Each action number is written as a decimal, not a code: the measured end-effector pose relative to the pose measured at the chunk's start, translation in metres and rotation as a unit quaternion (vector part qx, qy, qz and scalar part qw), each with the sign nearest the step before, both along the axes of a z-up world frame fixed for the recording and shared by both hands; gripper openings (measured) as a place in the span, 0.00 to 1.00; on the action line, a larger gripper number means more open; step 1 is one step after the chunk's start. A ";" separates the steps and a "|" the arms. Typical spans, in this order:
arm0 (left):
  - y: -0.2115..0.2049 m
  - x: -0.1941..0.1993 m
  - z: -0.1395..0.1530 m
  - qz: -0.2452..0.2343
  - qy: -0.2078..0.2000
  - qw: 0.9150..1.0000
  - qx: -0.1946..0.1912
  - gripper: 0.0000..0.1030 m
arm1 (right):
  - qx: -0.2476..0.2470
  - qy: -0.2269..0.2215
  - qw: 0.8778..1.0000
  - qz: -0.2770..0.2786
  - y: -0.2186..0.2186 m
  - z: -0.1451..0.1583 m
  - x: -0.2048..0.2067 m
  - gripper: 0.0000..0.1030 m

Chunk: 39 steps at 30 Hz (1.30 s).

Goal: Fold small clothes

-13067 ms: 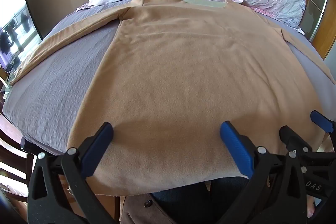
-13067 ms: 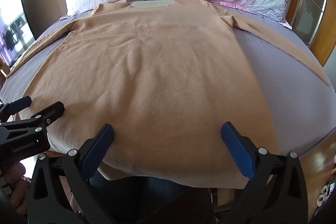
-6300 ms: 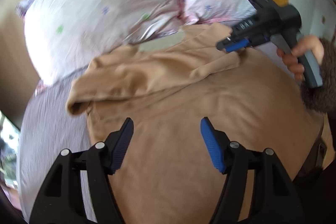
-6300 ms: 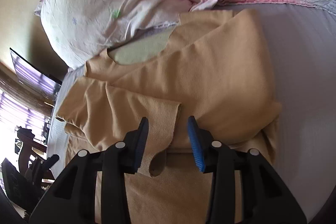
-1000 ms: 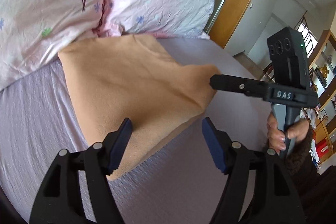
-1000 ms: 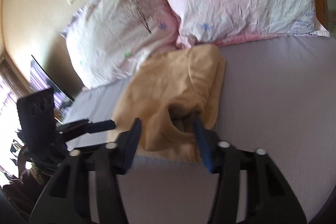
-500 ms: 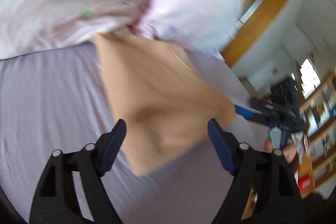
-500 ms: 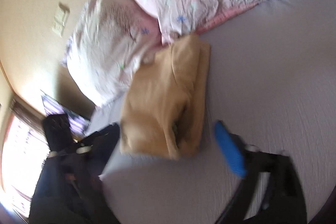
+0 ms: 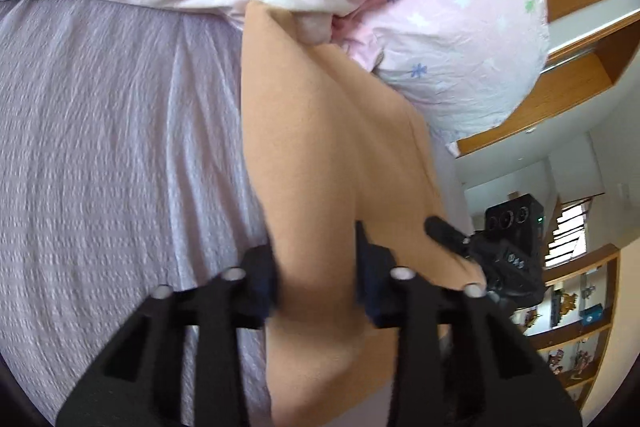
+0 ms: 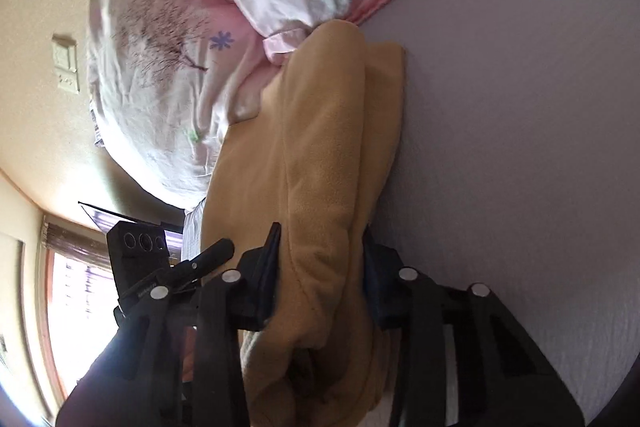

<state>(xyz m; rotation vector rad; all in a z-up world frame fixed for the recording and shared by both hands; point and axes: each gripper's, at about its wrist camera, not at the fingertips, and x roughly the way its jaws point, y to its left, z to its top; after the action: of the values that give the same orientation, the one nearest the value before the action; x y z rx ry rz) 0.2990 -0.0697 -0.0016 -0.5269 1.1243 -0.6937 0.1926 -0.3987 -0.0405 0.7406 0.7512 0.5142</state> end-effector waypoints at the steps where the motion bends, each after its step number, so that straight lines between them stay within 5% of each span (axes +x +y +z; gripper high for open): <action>1: 0.006 -0.005 0.004 0.001 -0.011 1.000 -0.001 0.27 | 0.006 -0.012 1.000 0.007 0.006 0.004 -0.003 0.33; 6: 0.060 -0.041 0.029 0.013 -0.064 0.998 0.023 0.28 | -0.024 -0.041 0.997 0.059 0.057 0.017 -0.013 0.33; 8: 0.079 -0.050 0.028 0.019 -0.071 0.995 0.069 0.33 | -0.072 -0.027 0.994 0.074 0.082 0.012 -0.013 0.37; 10: 0.098 -0.061 0.031 0.032 -0.081 0.991 0.096 0.33 | -0.115 -0.028 0.992 0.044 0.088 0.019 -0.023 0.51; 13: 0.116 -0.093 0.057 0.042 -0.133 0.986 0.088 0.38 | -0.079 -0.110 0.991 0.008 0.075 0.050 -0.065 0.67; 16: 0.107 -0.121 0.070 0.024 -0.151 0.986 0.062 0.53 | -0.002 -0.163 0.984 0.075 0.085 0.063 -0.096 0.80; 19: 0.071 -0.129 0.056 -0.011 -0.129 0.990 0.058 0.59 | 0.012 -0.133 0.985 0.110 0.106 0.050 -0.093 0.81; 23: 0.044 -0.126 0.026 -0.020 -0.101 0.990 0.098 0.59 | -0.014 -0.029 0.997 0.068 0.103 0.007 -0.060 0.81; 25: 0.046 -0.133 0.033 -0.014 -0.113 0.988 0.106 0.59 | -0.016 -0.040 0.997 0.067 0.102 0.011 -0.068 0.81; 27: 0.053 -0.147 0.044 0.009 -0.139 0.980 0.140 0.66 | -0.051 -0.078 0.994 0.056 0.105 0.026 -0.090 0.88; 28: 0.057 -0.157 0.050 0.033 -0.153 0.970 0.187 0.84 | -0.077 -0.106 0.990 0.044 0.104 0.035 -0.110 0.99; 29: 0.061 -0.165 0.053 0.056 -0.162 0.958 0.229 0.98 | -0.102 -0.129 0.986 0.033 0.107 0.040 -0.122 0.99; 32: 0.069 -0.187 0.054 0.091 -0.180 0.929 0.310 0.98 | -0.206 -0.150 0.967 -0.016 0.114 0.036 -0.155 0.99; 34: 0.073 -0.188 0.046 0.087 -0.163 0.929 0.320 0.98 | -0.270 -0.133 0.953 -0.041 0.125 0.024 -0.162 0.99; 39: 0.073 -0.184 0.021 0.078 -0.133 0.919 0.364 0.98 | -0.334 -0.098 0.935 -0.064 0.139 -0.012 -0.169 0.99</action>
<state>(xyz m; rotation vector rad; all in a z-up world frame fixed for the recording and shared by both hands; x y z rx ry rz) 0.1152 0.0030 0.0192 0.1167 0.9816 -0.1627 0.0239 -0.2595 -0.0527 0.0974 0.6283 0.1818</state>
